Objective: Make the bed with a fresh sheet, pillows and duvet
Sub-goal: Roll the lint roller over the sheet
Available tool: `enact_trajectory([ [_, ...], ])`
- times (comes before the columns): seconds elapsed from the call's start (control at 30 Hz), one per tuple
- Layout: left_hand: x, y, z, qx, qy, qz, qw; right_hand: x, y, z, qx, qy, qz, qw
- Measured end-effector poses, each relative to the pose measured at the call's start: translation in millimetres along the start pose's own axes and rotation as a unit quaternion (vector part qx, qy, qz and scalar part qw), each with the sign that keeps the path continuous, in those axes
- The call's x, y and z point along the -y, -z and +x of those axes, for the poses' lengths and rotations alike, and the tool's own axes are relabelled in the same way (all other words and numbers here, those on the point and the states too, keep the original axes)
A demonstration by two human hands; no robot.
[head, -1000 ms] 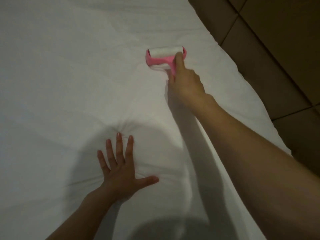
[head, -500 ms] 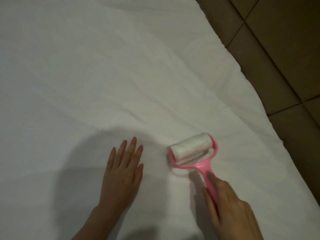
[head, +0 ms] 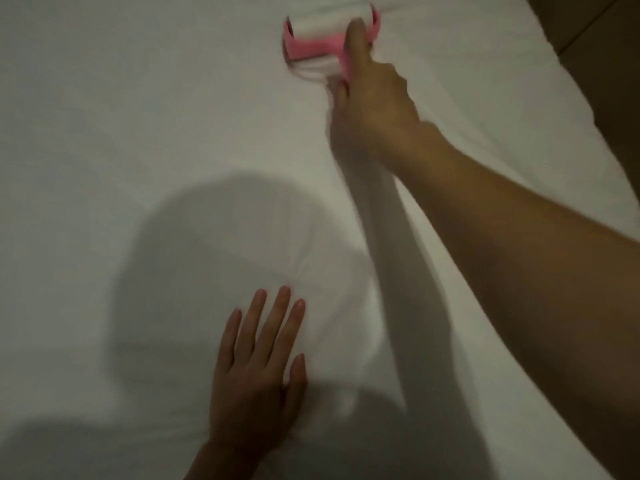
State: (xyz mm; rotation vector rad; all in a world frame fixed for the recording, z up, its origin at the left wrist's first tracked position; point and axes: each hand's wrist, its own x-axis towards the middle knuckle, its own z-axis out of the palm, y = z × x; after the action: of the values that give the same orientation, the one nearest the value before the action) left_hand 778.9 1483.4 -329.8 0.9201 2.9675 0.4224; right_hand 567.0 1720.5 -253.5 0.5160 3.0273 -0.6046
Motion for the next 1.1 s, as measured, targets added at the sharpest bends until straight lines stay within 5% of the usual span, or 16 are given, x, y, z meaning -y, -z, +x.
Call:
enact_trajectory([
  [0.2, 3, -2, 0, -0.008, -0.006, -0.002, 1.0, 9, -4, 5, -0.016, 0.017, 0.002, 1.0],
  [0.53, 0, 15, 0, 0.017, 0.011, -0.053, 0.998, -50, 26, -278, 0.104, -0.061, 0.026, 0.992],
  [0.73, 29, 42, -39, -0.031, -0.01, -0.057, 0.998, -57, 69, -369, 0.162, -0.098, 0.009, 0.982],
  [0.87, 58, 54, -65, -0.045, 0.064, -0.001, 0.997, -34, 65, -379, 0.115, -0.035, -0.027, 0.992],
  [1.1, 95, 46, -68, -0.047, 0.125, 0.03, 0.991, 58, -19, -271, 0.159, 0.093, 0.016, 0.983],
])
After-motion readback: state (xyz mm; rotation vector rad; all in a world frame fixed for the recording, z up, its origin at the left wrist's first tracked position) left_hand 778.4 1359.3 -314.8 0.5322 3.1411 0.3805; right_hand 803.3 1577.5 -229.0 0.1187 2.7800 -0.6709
